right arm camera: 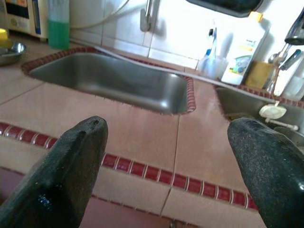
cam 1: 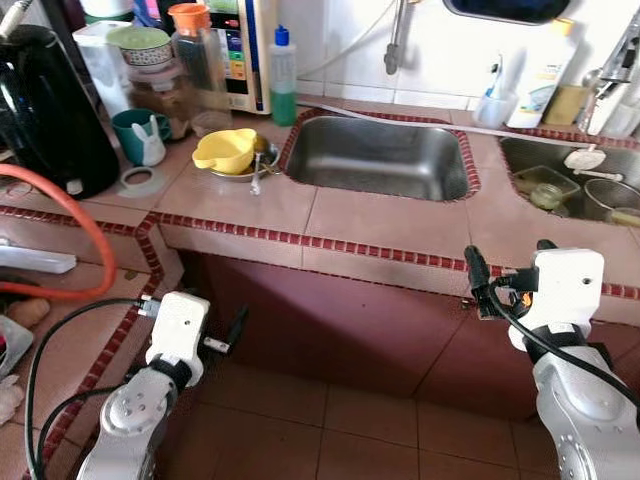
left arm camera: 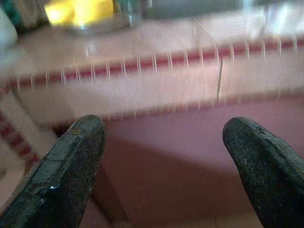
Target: Kitchen organization
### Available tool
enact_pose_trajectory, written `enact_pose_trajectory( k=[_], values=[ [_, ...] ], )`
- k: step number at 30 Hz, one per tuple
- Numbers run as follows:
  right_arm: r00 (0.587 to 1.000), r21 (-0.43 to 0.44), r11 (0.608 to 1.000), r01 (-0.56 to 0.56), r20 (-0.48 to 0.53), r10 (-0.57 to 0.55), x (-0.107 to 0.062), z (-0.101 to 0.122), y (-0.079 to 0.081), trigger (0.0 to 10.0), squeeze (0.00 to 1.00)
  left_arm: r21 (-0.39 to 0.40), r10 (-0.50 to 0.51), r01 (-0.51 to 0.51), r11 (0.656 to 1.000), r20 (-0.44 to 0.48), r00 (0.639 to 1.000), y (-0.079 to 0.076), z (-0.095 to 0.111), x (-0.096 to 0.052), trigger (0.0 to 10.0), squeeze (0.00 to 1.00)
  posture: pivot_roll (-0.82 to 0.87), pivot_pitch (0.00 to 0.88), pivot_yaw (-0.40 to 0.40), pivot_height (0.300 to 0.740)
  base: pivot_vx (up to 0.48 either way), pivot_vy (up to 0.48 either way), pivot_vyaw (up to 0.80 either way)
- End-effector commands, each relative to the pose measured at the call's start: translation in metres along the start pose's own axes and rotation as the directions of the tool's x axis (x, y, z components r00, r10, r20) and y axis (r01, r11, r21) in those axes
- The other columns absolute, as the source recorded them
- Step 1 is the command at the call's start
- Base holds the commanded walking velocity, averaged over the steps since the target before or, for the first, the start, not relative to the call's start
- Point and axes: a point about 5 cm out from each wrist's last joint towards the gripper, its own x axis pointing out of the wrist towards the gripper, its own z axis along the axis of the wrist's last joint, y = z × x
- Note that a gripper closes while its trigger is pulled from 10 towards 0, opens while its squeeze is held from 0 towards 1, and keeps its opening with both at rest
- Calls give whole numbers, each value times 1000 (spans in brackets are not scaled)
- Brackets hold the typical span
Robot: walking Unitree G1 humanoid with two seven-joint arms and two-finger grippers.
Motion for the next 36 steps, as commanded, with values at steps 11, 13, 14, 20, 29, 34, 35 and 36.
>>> enact_pose_trajectory(
  k=[11,13,14,20,29,34,35,36],
  values=[
    [994,-26,994,106,13,-105,-20,6,-15,10000,0,-28,-124,127,992,76,989,-27,27,34,10000,0,-50,0,47,740,0,0,0],
    [993,-55,992,117,1,-117,-29,5,-25,10000,0,-29,-137,140,990,65,988,-28,25,36,10000,0,-71,0,54,740,0,0,0],
    [993,-67,991,116,-3,-116,-31,5,-27,10000,0,-30,-138,140,990,60,989,-28,24,36,10000,0,-75,0,56,740,0,0,0],
    [992,-118,985,129,17,-128,-31,17,-39,10000,0,-56,-175,179,982,80,981,-41,28,44,10000,0,-138,0,35,740,0,0,0],
    [997,-45,997,65,35,-64,-11,19,-15,10000,0,-79,-113,122,989,112,987,-40,38,57,10000,0,-70,0,28,740,0,0,-438],
    [999,-3,999,39,39,-39,-1,16,0,10000,0,-78,-85,95,992,117,989,-31,41,59,10000,0,-44,0,36,740,0,0,-781],
    [999,0,999,35,39,-35,0,17,2,10000,0,-75,-85,94,993,120,989,-31,41,60,10000,0,-44,0,35,740,0,0,-781],
    [999,2,999,33,40,-33,0,17,3,10000,0,-73,-84,93,993,123,989,-31,41,60,10000,0,-44,0,35,740,0,0,-781]
  ],
)
